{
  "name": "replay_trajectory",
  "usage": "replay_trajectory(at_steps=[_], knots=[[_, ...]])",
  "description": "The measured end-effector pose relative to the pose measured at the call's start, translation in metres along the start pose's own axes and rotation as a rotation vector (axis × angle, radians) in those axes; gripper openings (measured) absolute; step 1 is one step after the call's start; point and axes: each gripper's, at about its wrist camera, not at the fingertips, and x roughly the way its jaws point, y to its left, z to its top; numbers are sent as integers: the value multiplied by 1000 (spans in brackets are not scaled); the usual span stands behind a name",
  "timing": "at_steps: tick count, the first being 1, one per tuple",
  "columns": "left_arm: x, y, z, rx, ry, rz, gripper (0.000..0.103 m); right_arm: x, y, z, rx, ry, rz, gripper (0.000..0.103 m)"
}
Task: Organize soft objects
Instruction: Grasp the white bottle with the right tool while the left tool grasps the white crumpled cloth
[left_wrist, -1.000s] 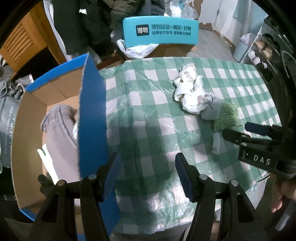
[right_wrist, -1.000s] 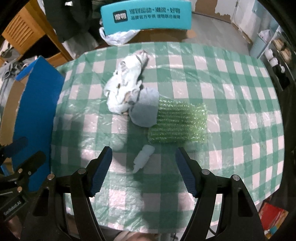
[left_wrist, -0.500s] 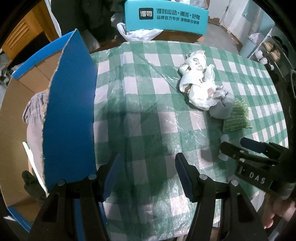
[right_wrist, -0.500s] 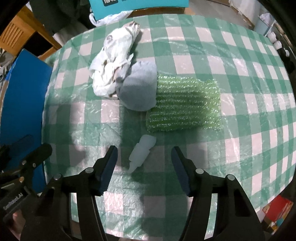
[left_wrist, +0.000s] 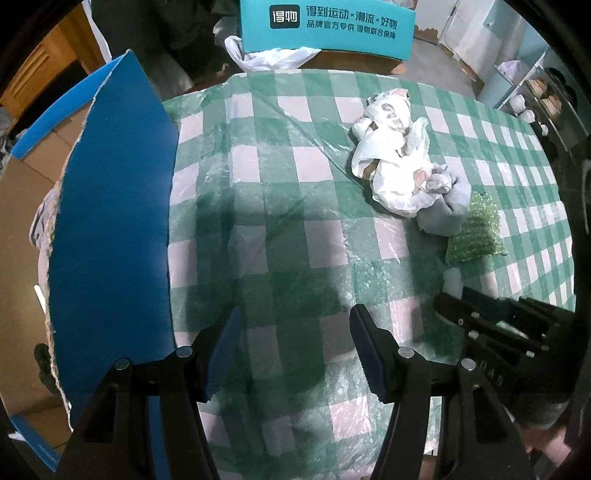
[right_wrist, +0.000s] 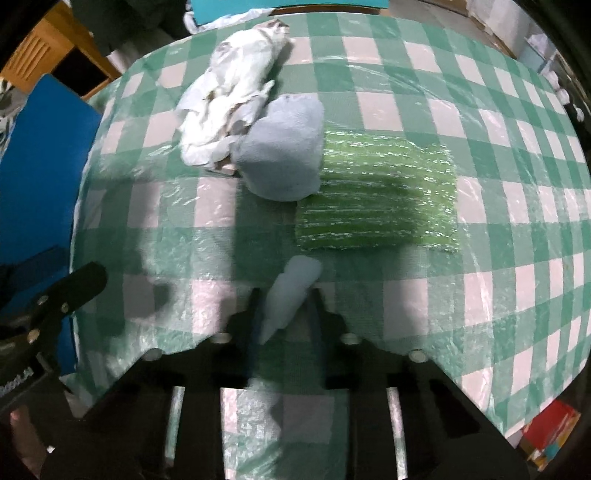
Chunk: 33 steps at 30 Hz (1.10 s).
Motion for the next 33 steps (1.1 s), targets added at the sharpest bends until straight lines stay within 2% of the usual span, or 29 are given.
replay_trajectory(at_steps=[3,16,25,33], knots=[[1,0,4,-11,-3,-14,62,-4,1,0,-18,-8,-1,15],[9,-4,38,-91,-29,-77,63,-43,-32,22,22,-115,20,15],[14,-18,66,-134,-29,-150,64,-50,-51,35,72,-137,30,15],[19,-30,89,-139,-16,-146,64,-51,-62,45,94,-147,39,15]])
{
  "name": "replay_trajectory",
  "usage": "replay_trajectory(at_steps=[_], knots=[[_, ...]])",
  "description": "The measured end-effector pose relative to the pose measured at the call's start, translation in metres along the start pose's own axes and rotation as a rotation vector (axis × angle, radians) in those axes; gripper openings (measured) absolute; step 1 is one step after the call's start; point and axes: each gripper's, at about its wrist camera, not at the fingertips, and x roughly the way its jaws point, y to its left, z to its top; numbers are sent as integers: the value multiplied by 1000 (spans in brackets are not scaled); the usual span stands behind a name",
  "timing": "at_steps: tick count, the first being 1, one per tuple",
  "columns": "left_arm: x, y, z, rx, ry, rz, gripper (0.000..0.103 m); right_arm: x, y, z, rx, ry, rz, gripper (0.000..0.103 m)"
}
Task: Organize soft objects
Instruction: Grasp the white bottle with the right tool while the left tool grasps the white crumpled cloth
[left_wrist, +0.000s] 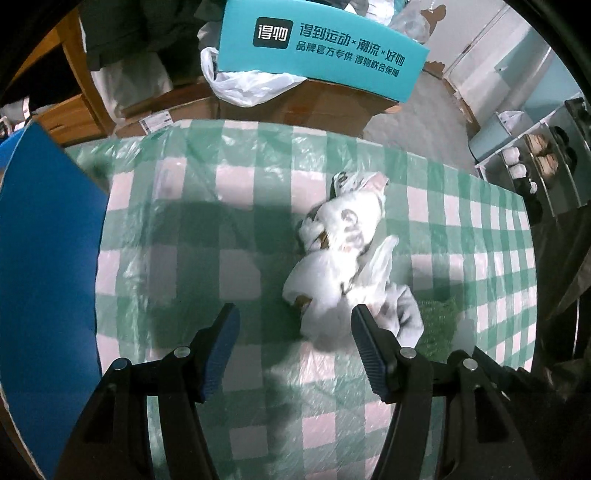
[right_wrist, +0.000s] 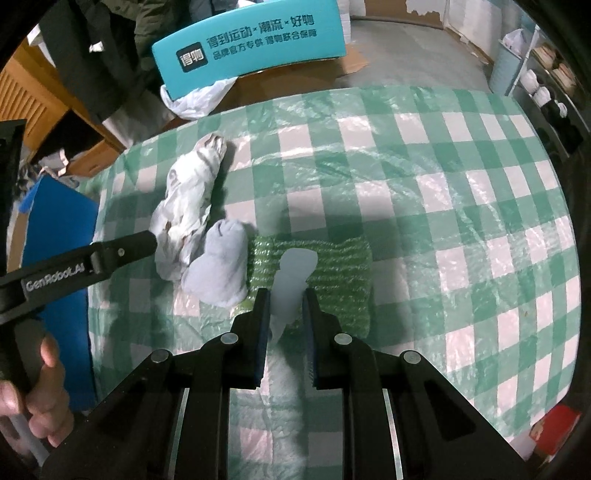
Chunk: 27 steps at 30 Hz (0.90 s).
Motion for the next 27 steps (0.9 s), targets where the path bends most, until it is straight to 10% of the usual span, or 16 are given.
replay_trajectory(at_steps=[23,27], knots=[[44,-22,23,42,63,9,69,-10,-6,7,24,-24,25,15],[40,-19,17,70,48,32,46,-10,-5,7,20,-25,26,15]])
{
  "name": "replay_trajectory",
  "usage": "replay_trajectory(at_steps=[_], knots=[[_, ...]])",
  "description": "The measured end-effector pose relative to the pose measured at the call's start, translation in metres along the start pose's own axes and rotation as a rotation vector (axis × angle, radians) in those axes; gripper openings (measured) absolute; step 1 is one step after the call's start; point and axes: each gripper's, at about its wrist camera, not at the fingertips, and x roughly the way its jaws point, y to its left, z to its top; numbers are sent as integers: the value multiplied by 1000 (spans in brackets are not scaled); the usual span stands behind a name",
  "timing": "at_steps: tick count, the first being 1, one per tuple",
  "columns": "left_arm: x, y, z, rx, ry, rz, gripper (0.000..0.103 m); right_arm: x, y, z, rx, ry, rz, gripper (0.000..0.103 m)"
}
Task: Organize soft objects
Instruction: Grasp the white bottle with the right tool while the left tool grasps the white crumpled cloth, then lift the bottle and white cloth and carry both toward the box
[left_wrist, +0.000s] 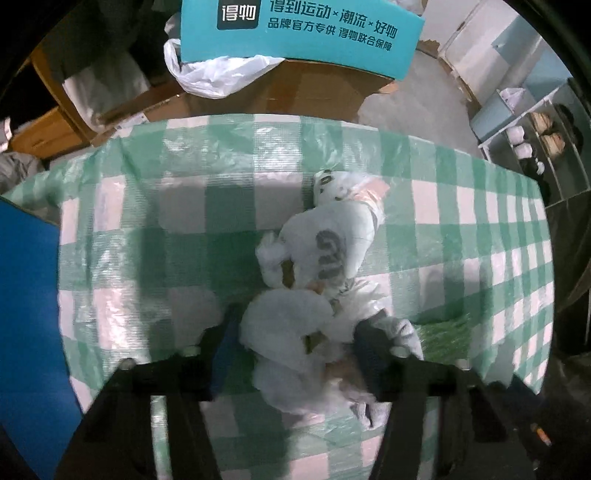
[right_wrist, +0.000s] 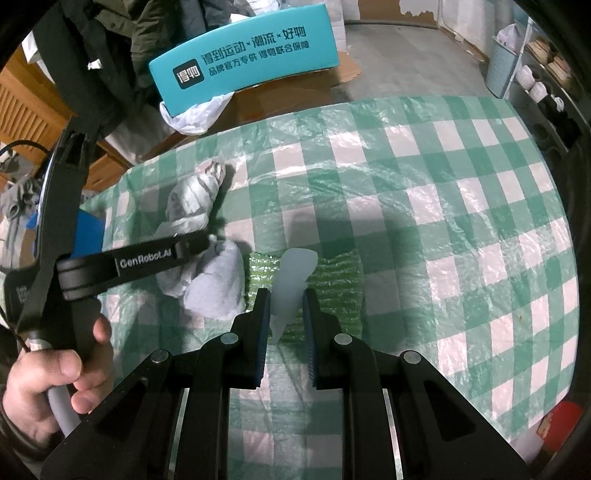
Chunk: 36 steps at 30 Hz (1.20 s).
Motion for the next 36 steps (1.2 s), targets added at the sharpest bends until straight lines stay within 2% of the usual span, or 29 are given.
replay_trajectory(at_steps=[2,8,23,36], knots=[[-1,3,-3,4,9,-5,32,0,1,0,-5,0,0,15],[-10,16,-13,16,-1,5,24,-2,7,-2,-24,-5,6,15],[-62,35,-52,69,-70,60,22,-17,36,-11,-94,-32,9,15],[-111,47,-83,91,-121,72,22,-31,65,-23,-163,-53,7,15]])
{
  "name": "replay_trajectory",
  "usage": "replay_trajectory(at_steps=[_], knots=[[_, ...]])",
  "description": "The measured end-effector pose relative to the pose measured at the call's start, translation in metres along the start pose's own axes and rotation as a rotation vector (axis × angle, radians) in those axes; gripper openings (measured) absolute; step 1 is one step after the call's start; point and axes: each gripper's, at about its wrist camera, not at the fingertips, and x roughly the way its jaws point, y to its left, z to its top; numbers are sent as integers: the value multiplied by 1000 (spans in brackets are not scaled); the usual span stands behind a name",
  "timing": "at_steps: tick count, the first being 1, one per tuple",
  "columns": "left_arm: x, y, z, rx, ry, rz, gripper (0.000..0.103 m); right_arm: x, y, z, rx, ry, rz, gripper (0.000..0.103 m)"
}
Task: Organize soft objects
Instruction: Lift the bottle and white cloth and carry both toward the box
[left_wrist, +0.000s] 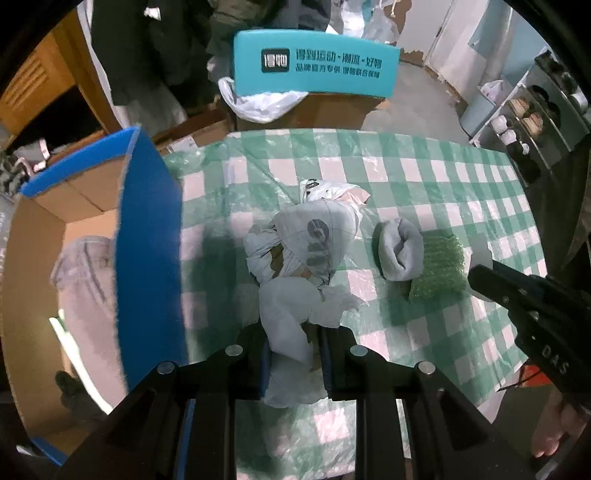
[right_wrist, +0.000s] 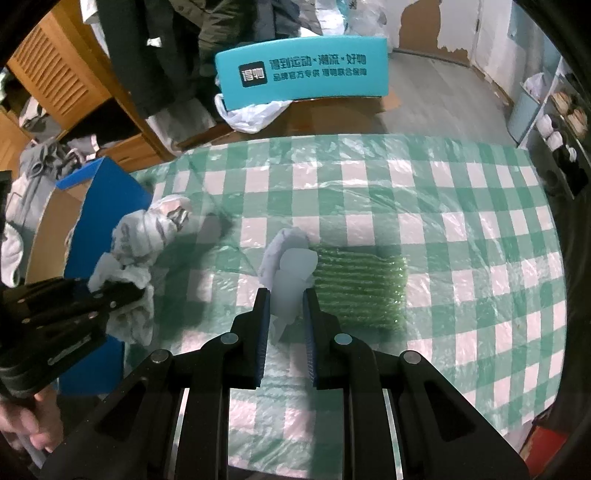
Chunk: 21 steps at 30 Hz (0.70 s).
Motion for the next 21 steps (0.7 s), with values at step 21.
replay_trajectory(at_steps=[21], knots=[[-70,22,-34,24,-175,40,22,-31,62,-3,-110,-44,31,15]])
